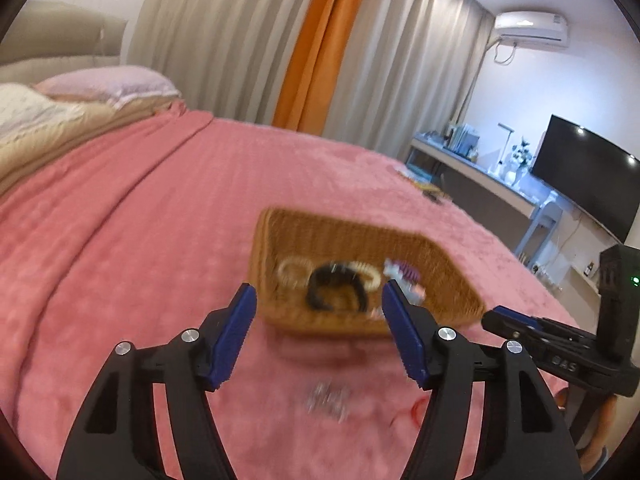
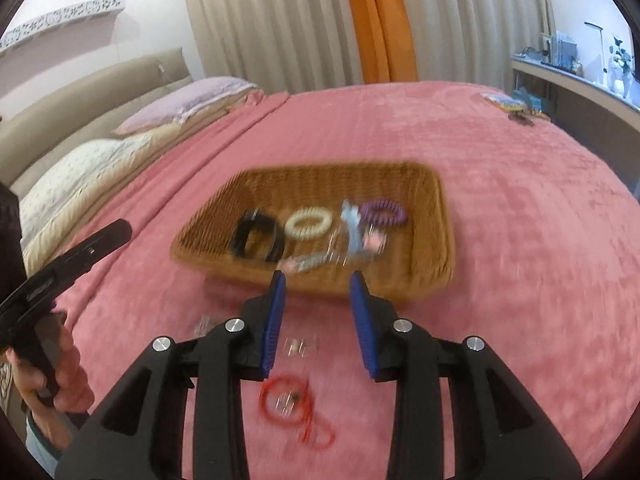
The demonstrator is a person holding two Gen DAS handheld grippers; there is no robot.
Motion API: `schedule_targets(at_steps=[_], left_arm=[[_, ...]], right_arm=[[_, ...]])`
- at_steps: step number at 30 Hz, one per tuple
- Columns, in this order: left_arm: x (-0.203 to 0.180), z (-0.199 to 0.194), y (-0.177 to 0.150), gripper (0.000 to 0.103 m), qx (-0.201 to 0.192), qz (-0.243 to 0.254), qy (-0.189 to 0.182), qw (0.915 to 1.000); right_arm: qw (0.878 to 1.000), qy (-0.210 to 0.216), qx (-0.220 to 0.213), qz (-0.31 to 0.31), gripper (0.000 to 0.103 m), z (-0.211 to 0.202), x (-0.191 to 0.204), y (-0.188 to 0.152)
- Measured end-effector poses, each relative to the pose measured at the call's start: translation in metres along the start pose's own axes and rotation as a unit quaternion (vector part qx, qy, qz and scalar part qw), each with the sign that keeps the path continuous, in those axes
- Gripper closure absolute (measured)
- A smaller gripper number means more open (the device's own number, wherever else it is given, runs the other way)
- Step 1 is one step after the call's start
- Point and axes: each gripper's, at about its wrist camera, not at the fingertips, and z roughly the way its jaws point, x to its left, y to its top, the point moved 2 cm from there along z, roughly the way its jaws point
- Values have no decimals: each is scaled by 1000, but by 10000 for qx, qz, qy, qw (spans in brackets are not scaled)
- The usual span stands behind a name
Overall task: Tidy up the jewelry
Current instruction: 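Withdraw both tools from the basket toward the remaining jewelry, then grasp the silver crystal brooch with the left tool while the right tool grasps the square pendant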
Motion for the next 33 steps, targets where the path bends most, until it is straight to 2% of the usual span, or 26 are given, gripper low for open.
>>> schedule_targets(at_steps=[5,11,12,16,21,26,28,33], left_arm=[[1,-1,-27,40,348,92,-48,9993],[1,25,-58,43,833,246,32,9962],[1,28,-60,46,891,271,60,9956],[-5,31,-67,46,949,475,198,9942],[-9,38,-72,47,1085,624,274,9918],[-10,49,-74,51,1317,600,241,9892],[-9,55,-73,54,1423,495,166,9884],[-3,62,-74,55,1576,186,-80,9873]], right_arm=[[9996,50,204,-194,73,-1,14,-36],[9987,172,402,-243,73,10,25,-68],[9986,156,429,-268,73,10,26,-71],[9964,372,648,-398,73,11,31,-84],[9954,305,765,-481,73,16,34,-89],[9933,439,1065,-97,73,31,22,-85],[9930,432,1098,4,73,35,20,-82],[9919,416,1189,167,73,39,17,-78]])
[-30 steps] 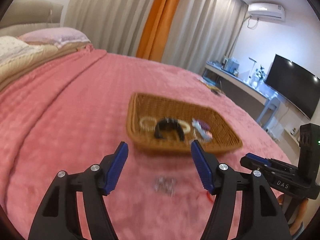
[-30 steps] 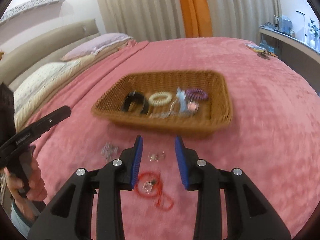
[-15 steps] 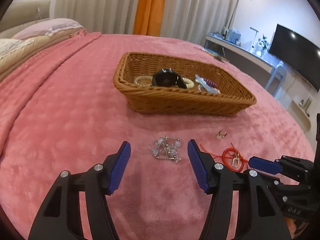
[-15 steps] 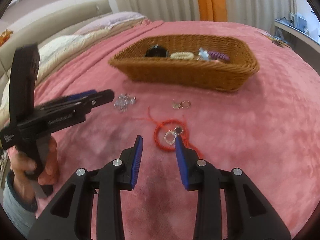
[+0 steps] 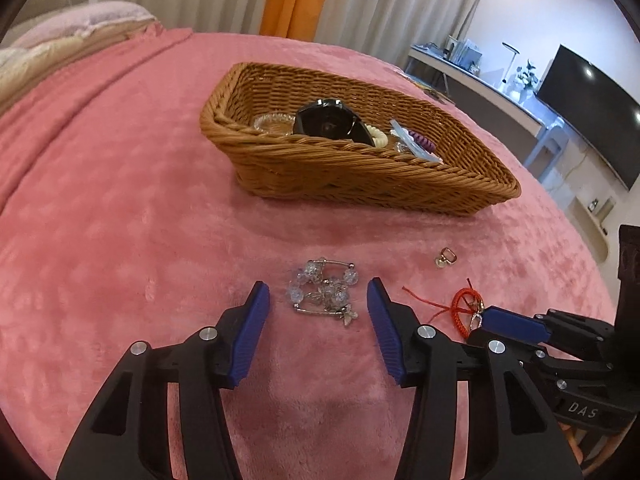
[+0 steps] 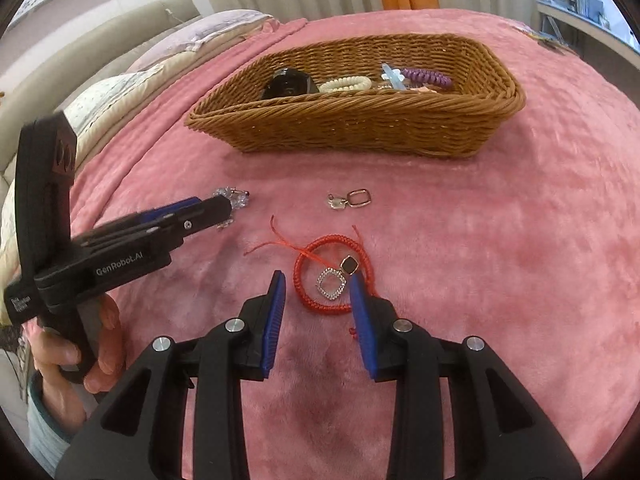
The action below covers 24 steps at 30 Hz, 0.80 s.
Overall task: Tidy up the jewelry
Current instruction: 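Grasp the silver crystal brooch with the left tool while the right tool grasps the square pendant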
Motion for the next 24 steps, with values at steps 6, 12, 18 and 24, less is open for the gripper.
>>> schedule_targets(at_steps=[6,12,18,24], left_arm=[[-2,2,-1,55,13,29,10,10000],[-4,6,0,59,72,64,98,9999],[1,10,2,73,133,-60,83,9999],[-1,8,1,79,69,-36,82,9999]], right_arm=[[9979,322,-83,558,73,-3,-15,9],[9995,-12,81,294,79,8,-5,8],[9993,38,37,365,99,8,-11,5],[9992,184,-113,332,100,2,-10,4]])
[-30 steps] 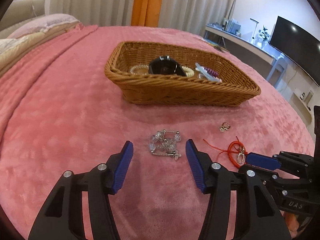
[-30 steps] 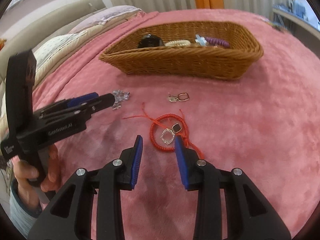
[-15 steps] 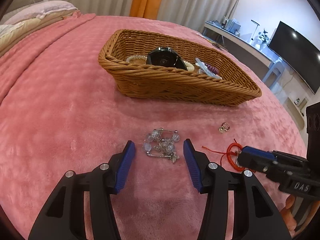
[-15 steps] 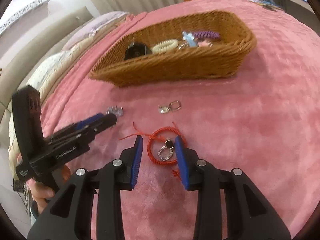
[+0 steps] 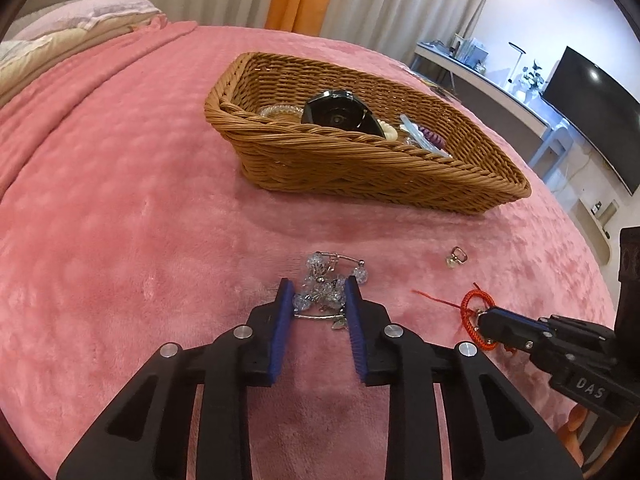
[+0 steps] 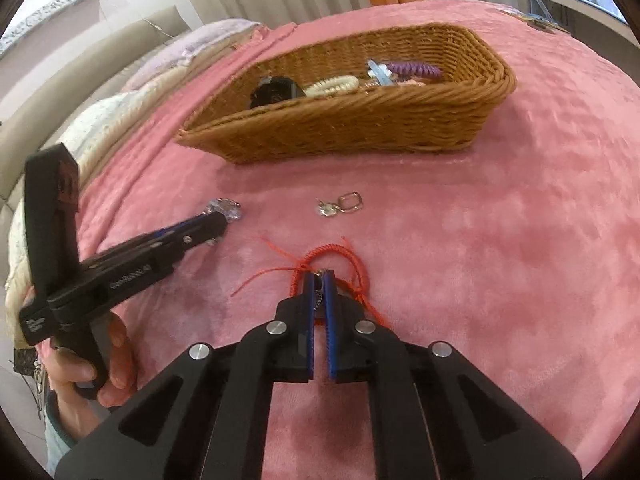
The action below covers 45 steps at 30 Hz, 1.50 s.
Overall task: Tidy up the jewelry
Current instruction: 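Grasp the silver crystal brooch with the left tool while the right tool grasps the square pendant, then lift the brooch with the left tool while the right tool lifts the square pendant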
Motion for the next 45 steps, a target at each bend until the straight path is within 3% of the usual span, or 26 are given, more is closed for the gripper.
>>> schedule_targets(at_steps=[9,19,28,31,33,34,37,39,45], left_arm=[[-1,-14,-3,80,-302,18,-103,9995],[-4,-16,-4,80,-356,75,-108,9993],[-4,-8,-6,79,-156,113,-142,9997],[-4,-7,-7,79,-144,96,-174,9997],[-4,-7,-7,79,-133,74,-211,9997],[-4,-7,-7,79,-128,62,-225,9996],[-4,-7,-8,79,-128,61,-234,9996],[-3,-7,-8,79,-132,81,-222,9996],[-3,-7,-8,79,-132,97,-218,9996]], right_arm=[[9977,512,-242,371,100,-15,-14,0],[9996,242,-98,-60,97,-10,3,-2],[9998,133,147,45,96,-1,-1,-5],[9999,30,95,-83,83,-4,5,-4],[9999,-28,11,-139,61,-10,8,-5],[9999,-47,-36,-155,61,-12,8,-5],[9997,-165,-36,-203,61,-14,9,-4],[9997,-151,16,-169,72,-12,7,-5],[9991,-325,208,-174,82,-2,9,-5]])
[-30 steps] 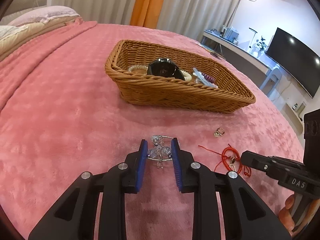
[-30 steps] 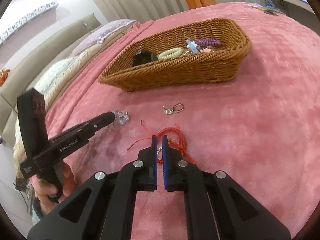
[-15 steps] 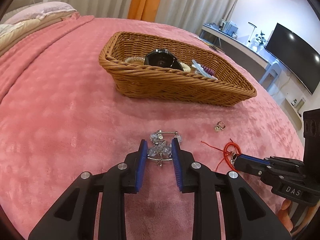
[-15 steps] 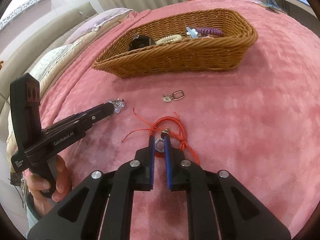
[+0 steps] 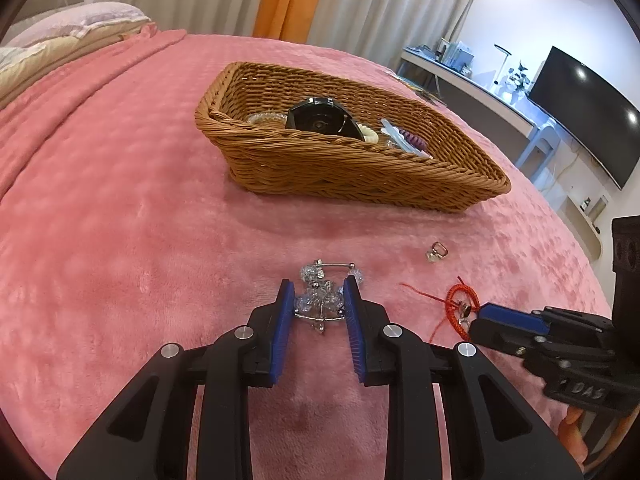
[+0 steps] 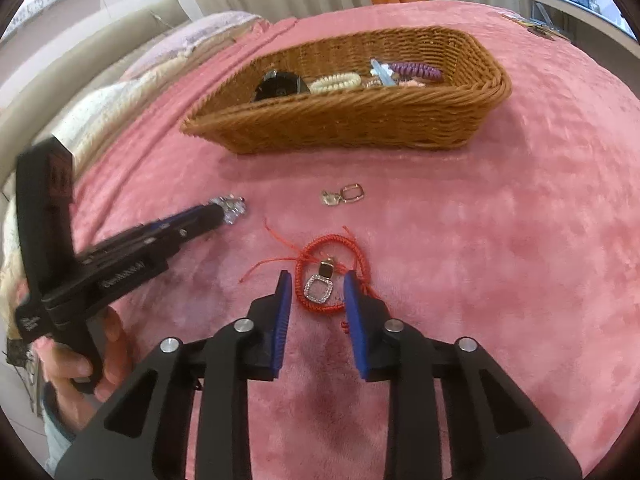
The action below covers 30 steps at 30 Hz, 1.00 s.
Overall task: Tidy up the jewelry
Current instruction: 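Lift the brooch with the left tool while the right tool lifts the square pendant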
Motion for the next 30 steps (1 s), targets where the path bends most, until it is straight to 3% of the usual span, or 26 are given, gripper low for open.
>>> schedule_targets(at_steps=[7,9,10,23,30], left_arm=[[-2,0,0,79,-2,54,19,10000],[-3,0,-1,79,-3,72,13,10000],[-3,0,0,79,-4,78,7,10000],[-10,-5,-4,80,42,303,-220,9993],[-27,-34,-27,80,6,440,-307,9986]], right_arm=[[9974,-626,98,-343,82,18,15,5],[9965,-706,27,-437,91,16,18,2],[9965,-712,-7,-438,91,15,17,1],[9959,-126,-873,-197,91,-31,7,0],[9950,106,-989,-78,91,-52,2,-7]])
